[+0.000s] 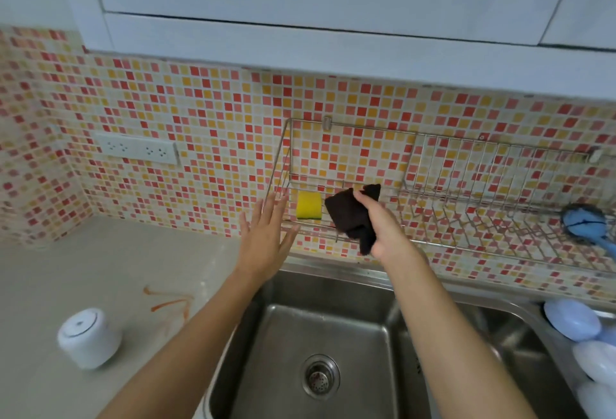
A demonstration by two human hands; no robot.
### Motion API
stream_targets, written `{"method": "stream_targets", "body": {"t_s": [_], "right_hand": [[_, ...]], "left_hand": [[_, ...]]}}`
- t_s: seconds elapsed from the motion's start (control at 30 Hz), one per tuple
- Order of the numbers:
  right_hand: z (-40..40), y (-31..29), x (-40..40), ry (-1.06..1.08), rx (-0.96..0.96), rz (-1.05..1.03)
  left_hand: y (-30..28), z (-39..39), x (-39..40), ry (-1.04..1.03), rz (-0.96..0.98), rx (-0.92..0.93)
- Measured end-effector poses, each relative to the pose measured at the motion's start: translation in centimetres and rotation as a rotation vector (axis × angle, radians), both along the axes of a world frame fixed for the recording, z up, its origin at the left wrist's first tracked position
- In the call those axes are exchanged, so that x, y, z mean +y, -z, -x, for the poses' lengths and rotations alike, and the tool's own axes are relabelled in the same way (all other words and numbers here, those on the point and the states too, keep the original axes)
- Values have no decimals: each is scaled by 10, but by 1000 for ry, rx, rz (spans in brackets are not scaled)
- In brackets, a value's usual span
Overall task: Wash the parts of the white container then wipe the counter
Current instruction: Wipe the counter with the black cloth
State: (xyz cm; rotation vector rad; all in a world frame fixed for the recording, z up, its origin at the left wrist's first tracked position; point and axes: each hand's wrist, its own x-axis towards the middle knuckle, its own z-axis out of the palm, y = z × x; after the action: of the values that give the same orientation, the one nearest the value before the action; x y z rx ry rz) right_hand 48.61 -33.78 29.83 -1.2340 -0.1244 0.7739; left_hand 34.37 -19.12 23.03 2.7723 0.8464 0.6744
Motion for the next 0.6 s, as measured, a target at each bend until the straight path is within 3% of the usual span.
{"method": "stream_targets", "body": {"t_s": [0.33,0.6], "right_hand": [[101,45,53,-304,272,-138],[173,117,128,-383,212,192]], "left_hand": [[15,106,40,-226,74,6],[63,212,95,-442,169,64]]}}
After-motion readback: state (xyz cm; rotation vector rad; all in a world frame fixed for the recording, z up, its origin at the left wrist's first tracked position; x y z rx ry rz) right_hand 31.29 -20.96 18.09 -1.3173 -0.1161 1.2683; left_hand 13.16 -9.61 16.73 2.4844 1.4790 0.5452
